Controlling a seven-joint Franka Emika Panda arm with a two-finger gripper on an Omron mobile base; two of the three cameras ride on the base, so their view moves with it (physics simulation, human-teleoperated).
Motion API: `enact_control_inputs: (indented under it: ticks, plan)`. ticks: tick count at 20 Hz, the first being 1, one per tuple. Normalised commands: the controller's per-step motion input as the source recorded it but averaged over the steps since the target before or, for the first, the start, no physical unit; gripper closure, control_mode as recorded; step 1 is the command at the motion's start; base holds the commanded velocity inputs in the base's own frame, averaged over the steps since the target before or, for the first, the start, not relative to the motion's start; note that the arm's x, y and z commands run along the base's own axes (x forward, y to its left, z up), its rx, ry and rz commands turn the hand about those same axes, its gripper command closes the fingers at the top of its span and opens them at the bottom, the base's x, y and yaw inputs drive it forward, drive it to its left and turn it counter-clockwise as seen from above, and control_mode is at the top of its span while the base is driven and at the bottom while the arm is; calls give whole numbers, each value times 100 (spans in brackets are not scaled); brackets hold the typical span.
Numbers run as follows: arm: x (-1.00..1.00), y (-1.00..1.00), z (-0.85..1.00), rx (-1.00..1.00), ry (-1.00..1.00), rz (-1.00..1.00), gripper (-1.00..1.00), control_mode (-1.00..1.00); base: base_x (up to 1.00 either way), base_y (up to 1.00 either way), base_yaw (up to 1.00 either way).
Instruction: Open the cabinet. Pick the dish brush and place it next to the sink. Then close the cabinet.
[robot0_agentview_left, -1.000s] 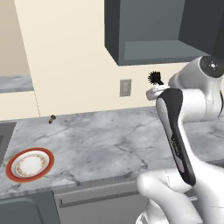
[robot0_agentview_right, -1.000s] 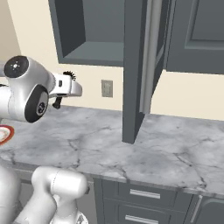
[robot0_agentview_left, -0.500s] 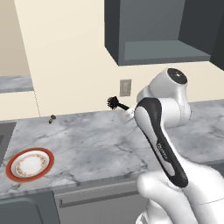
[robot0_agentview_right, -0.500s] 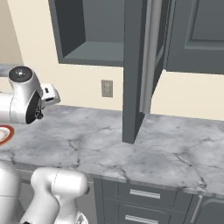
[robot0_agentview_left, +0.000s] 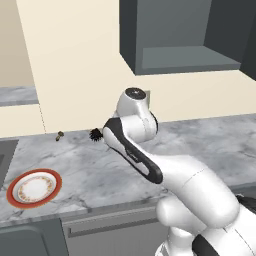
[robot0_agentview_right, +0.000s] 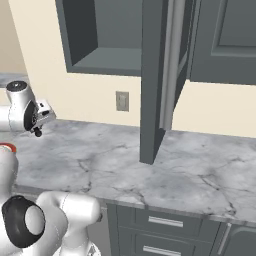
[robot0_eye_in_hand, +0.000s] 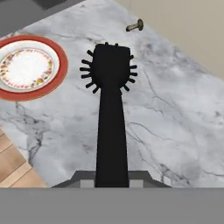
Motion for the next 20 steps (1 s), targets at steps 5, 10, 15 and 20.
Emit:
enact_control_inputs:
  ticks: [5, 10, 15, 20]
  plan:
    - [58, 70, -23, -11, 16, 10, 100, -100, 0, 0, 0]
    - [40, 60, -23, -11, 6, 12, 100, -100, 0, 0, 0]
    - [44, 51, -49, -7, 0, 13, 100, -100, 0, 0, 0]
    - [44, 38, -18, 0, 0, 15, 100, -100, 0, 0, 0]
